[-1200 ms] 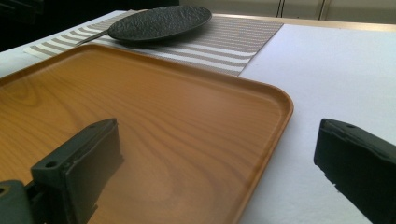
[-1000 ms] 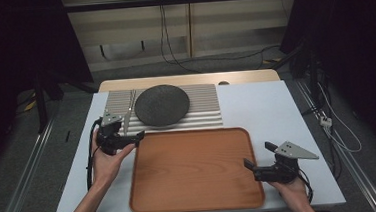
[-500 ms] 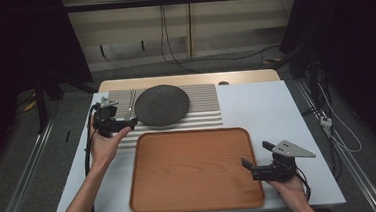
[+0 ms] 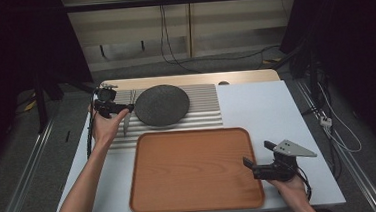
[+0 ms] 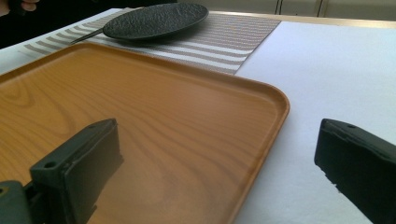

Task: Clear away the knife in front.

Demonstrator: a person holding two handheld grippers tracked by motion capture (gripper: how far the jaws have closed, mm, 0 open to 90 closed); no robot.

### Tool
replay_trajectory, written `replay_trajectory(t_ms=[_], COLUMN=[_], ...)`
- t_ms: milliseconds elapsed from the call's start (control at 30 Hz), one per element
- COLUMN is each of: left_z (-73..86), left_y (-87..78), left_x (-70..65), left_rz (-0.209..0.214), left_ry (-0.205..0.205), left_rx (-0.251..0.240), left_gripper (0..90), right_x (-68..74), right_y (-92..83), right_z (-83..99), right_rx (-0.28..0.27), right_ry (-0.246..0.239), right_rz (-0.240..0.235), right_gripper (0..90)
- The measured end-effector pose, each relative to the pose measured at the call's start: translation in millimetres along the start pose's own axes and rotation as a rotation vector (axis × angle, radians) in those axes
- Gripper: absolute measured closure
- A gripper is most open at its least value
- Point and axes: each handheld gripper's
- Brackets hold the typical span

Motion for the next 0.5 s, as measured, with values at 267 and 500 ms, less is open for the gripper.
replay_trajectory(t_ms=[267, 500], left_z=[-12.5, -12.9], left_y=[25.4, 48.4], left_x=[12.3, 19.1], left_rz=[-0.049, -0.048], left_ry=[-0.013, -0.063], left_rx=[0.044, 0.079], left_gripper=[18.2, 33.1], right_x=[1.4, -0.5], right_y=[-0.4, 1.2], right_z=[0.5, 1.7], right_rx=[0.005, 0.016], right_ry=[-0.012, -0.004], right_rz=[-0.002, -0.005], right_gripper=[0.2, 0.2])
Point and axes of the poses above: each handheld gripper's, and its own axes: y roughly forward along the jaws, z roughly out of its underside, x roughly to its left
